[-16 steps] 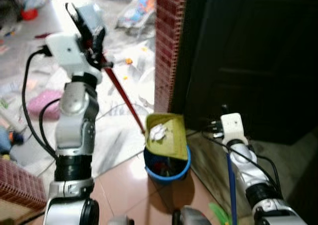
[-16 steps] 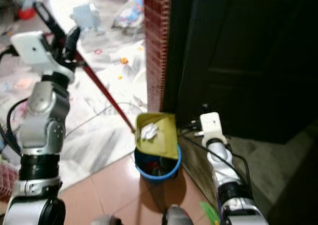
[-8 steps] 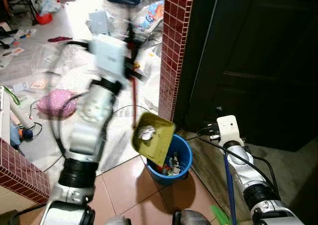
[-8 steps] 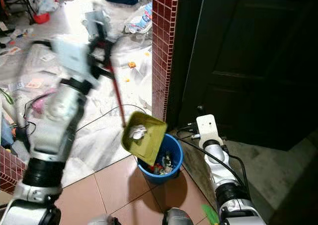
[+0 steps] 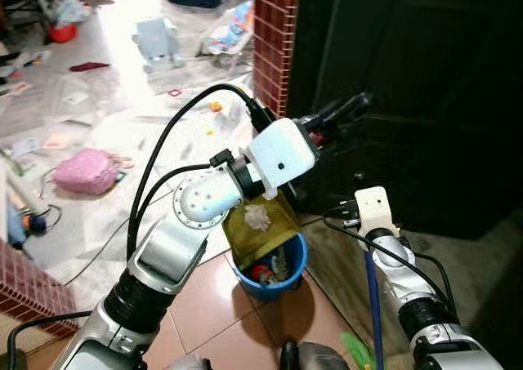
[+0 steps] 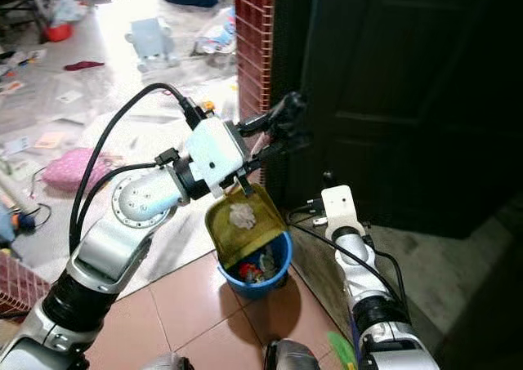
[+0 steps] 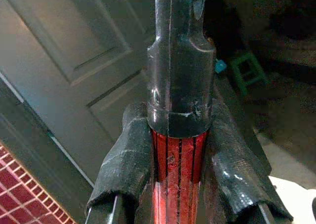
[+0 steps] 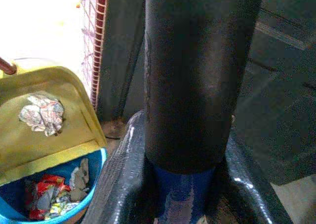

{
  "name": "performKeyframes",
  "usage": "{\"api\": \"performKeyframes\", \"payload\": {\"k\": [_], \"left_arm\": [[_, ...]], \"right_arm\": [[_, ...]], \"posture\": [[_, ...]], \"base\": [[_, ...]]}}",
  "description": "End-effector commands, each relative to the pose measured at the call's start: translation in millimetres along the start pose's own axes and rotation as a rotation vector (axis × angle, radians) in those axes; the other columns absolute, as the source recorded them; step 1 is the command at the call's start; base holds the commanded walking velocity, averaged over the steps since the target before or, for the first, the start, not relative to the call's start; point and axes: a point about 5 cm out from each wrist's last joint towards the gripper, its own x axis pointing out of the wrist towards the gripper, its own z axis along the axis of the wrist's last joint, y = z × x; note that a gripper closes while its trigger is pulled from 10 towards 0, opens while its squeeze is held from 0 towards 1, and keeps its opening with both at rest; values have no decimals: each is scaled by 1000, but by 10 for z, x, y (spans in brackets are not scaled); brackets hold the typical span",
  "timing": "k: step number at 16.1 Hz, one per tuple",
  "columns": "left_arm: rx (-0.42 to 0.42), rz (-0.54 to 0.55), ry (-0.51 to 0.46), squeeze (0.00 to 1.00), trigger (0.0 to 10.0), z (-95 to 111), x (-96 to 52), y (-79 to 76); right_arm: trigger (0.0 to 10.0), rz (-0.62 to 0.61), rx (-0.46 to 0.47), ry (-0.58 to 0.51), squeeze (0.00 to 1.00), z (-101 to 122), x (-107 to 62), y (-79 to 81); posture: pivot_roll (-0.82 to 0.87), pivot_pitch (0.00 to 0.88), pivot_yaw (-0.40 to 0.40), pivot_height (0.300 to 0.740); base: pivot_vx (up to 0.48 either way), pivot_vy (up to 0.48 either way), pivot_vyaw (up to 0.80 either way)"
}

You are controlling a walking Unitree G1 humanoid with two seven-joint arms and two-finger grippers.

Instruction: Sweep floor

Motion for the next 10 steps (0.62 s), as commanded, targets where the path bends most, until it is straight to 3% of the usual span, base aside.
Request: {"api": "performKeyframes", "payload": {"k": [1, 3, 4, 5, 8, 9, 10], "left_arm": [[93, 4, -37, 0, 10000, 127, 11, 72], [167, 142, -65, 0, 10000, 207, 14, 228], [146, 149, -84, 0, 10000, 246, 19, 238], [188, 158, -87, 0, 10000, 267, 19, 248], [54, 131, -27, 0, 10000, 172, 35, 193], [41, 40, 35, 0, 10000, 74, 29, 98], [47, 42, 56, 0, 10000, 23, 18, 89]], "right_arm": [[10000, 6, -32, -5, 0, 30, 21, -21], [10000, 8, -35, -4, 0, 30, 24, -24], [10000, 10, -36, -2, 0, 27, 26, -22], [10000, 14, -38, 1, 0, 22, 29, -18], [10000, 17, -41, 5, 0, 16, 32, -21], [10000, 17, -41, 5, 0, 16, 32, -21], [10000, 19, -41, 7, 0, 17, 33, -20]], "posture": [[-38, 0, 0, 740], [-35, 0, -3, 740], [-34, 0, -4, 740], [-33, 0, -5, 740], [-35, 0, -6, 740], [-34, 0, -8, 740], [-34, 0, -8, 740]], "base": [[0, 0, 0], [0, 0, 0], [0, 0, 0], [0, 0, 0], [0, 0, 0], [0, 0, 0], [0, 0, 0]]}}
